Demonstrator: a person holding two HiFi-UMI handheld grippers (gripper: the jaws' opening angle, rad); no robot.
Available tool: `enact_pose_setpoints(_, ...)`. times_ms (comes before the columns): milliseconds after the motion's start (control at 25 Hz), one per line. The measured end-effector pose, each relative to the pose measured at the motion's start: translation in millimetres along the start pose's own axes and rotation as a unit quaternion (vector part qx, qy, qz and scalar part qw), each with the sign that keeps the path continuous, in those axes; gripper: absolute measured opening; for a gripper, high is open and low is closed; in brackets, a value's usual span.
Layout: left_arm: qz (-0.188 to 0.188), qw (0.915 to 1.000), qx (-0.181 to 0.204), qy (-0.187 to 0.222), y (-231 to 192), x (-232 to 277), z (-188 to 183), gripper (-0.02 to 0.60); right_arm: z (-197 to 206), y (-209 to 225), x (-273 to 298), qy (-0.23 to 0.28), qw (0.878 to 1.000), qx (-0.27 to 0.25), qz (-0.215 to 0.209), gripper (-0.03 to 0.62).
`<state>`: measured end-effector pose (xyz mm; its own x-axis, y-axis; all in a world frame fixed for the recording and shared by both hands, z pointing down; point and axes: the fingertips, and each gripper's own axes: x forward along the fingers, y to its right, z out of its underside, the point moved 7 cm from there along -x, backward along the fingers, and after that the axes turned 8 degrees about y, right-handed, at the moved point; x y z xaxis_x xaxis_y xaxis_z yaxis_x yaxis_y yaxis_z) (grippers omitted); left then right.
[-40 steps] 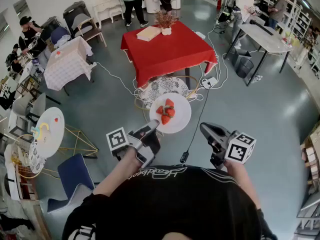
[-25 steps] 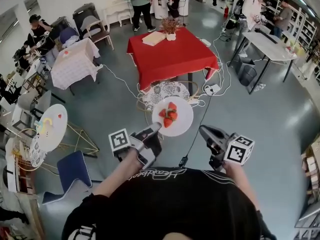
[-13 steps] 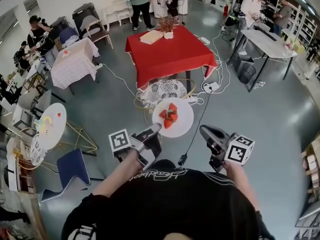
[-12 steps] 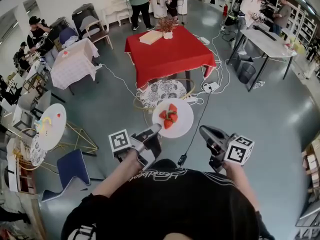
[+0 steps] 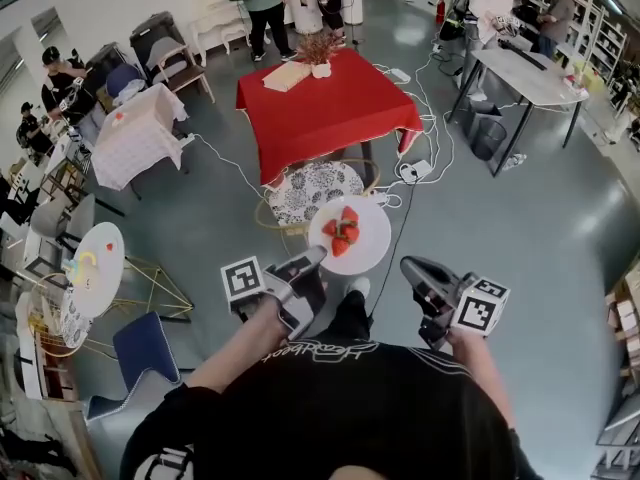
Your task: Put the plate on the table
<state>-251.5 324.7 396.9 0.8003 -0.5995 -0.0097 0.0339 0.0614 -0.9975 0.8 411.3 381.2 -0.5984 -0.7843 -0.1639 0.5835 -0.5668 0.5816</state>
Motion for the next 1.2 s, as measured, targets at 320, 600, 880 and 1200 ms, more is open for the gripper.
enact_pose_setpoints(320,-0.004,0.9990,-0.004,-0.045,-10,89,-15,0.017,-27,64,-2,0.023,0.998,0.013,0.050,0.008)
enact_pose_setpoints(600,-0.013,0.9981,-0.015,-0.058,-24,180,-60,0.017,-65,143,38,0.024,0.997,0.014,0.076,0.008)
enact_pose_setpoints(880,-0.019,0.9981,-0.025,-0.054,-36,294,-144,0.017,-115,243,129,0.003,0.996,0.026,0.080,0.008)
enact_pose_setpoints(1200,0.005,0.9993,-0.031,-0.022,-35,383,-231,0.017,-179,322,215,-0.011,0.997,0.008,0.076,0.008)
